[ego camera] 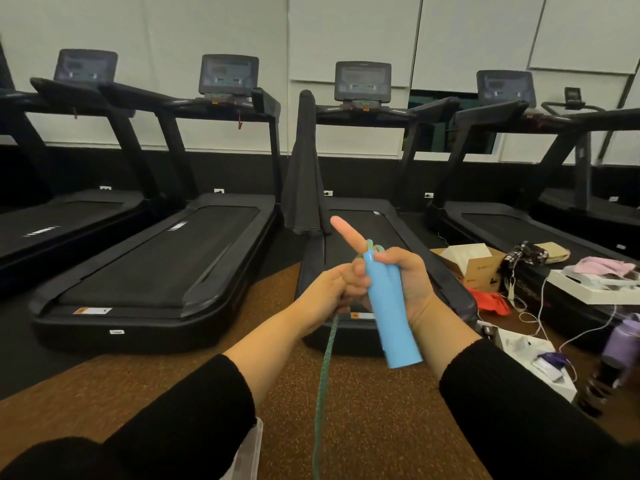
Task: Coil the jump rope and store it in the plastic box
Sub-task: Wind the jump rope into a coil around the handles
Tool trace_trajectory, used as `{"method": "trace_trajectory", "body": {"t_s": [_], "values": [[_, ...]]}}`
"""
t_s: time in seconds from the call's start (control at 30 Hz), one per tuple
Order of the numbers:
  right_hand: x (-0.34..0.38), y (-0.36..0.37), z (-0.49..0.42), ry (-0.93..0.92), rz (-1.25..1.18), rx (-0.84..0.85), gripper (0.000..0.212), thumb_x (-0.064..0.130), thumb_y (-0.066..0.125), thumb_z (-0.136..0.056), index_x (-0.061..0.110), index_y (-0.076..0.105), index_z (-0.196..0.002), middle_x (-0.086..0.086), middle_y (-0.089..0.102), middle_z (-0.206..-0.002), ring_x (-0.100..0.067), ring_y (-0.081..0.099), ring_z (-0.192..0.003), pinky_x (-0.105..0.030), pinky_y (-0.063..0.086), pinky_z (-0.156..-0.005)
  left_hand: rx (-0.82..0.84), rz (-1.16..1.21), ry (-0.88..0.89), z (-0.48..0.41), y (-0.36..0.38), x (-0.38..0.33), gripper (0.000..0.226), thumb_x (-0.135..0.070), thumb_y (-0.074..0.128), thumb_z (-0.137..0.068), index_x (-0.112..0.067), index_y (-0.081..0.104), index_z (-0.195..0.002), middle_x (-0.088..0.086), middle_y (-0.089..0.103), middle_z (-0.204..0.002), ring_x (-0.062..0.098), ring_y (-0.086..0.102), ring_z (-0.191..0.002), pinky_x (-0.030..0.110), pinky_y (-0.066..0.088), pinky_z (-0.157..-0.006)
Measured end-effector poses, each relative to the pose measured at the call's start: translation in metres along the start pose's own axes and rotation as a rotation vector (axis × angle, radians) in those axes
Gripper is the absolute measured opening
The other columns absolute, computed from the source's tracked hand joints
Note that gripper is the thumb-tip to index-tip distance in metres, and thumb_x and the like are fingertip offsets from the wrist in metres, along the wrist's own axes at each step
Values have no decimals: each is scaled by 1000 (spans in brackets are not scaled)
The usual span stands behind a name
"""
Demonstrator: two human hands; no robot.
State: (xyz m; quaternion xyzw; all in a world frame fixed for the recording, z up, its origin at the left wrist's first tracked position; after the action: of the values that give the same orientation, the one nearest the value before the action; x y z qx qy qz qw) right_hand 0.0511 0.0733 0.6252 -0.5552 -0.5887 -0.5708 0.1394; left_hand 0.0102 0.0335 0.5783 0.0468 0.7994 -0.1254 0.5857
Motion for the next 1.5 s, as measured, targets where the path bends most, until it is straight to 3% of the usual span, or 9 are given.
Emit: {"method": "trace_trajectory", "body": {"t_s": [0.13, 0.3, 0.57, 0.63, 0.7, 0.8, 1.07, 1.33, 1.5], "values": [[-2, 12, -1, 14, 119, 88, 57, 11, 62, -64, 4, 62, -121, -3, 62, -70, -13, 59, -69, -28, 51, -74, -56, 12, 1, 1, -3, 0, 26, -13, 45, -88, -27, 63, -76, -14, 60, -57, 6, 50, -62, 20, 42, -61], [8, 0, 10, 11, 138, 11, 54, -9, 39, -67, 4, 70, -109, -11, 74, -102, -25, 68, -103, -41, 50, -97, -82, -52, -1, 2, -20, -3, 43, 3, 38, -91, -28, 62, -71, -8, 52, -53, 6, 47, -48, 20, 40, -48], [37, -22, 12, -118, 352, -264, 42, 1, 50, -75, 18, 73, -104, -3, 75, -101, -16, 71, -90, -26, 58, -76, 94, -197, -106, 19, -3, 5, 32, -33, 35, -101, -11, 50, -82, -2, 35, -61, 8, 33, -49, 16, 33, -46], [40, -29, 15, -96, 468, -302, 34, 14, 60, -82, 22, 65, -115, 1, 74, -104, -12, 71, -88, -24, 57, -73, 132, -242, -128, 22, -1, 6, 38, -33, 35, -101, -28, 57, -71, -5, 35, -61, 7, 31, -49, 19, 30, -47], [37, -37, 17, -58, 546, -327, 38, 20, 60, -83, 23, 60, -122, 3, 73, -109, -13, 71, -94, -23, 57, -73, 156, -387, -117, 24, 0, 1, 36, -37, 36, -100, -36, 60, -73, -2, 47, -65, 7, 43, -50, 20, 38, -51], [32, -45, 19, -51, 498, -347, 44, 8, 54, -79, 18, 60, -122, 0, 71, -115, -17, 69, -103, -23, 57, -75, 212, -706, -102, 25, 6, -5, 39, -40, 36, -98, -11, 61, -103, 12, 65, -94, 24, 63, -82, 37, 52, -79], [17, -62, 27, 66, 553, -356, 55, -19, 37, -82, 9, 58, -124, -8, 63, -128, -19, 61, -118, -25, 52, -93, 391, -1346, -64, 29, 21, -32, 19, -33, 44, -97, -18, 55, -98, -7, 49, -72, 7, 45, -61, 24, 32, -55], [-14, -50, 45, 319, 814, -214, 44, -8, 50, -68, 21, 67, -96, 12, 74, -83, -4, 68, -80, -17, 54, -70, 427, -1316, -10, 22, 15, -63, 35, -50, 55, -87, -21, 65, -104, -1, 64, -87, 17, 58, -79, 38, 46, -73], [-36, -44, 50, 375, 653, -129, 57, -12, 50, -71, 7, 54, -124, -3, 65, -126, -14, 59, -119, -29, 47, -100, 430, -1188, 54, 17, 11, -76, 25, -44, 62, -85, -19, 63, -84, -3, 62, -74, 13, 57, -71, 29, 44, -68]]}}
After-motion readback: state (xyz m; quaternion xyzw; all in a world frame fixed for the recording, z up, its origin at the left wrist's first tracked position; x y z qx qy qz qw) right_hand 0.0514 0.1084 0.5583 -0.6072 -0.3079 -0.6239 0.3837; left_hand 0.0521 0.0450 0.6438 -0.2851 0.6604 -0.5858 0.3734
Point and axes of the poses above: each hand's wrist, its own z-axis away from the middle knuckle, its own y-axis out of the palm, x = y × z, the point moved 9 cm from there along -z, towards the middle knuckle
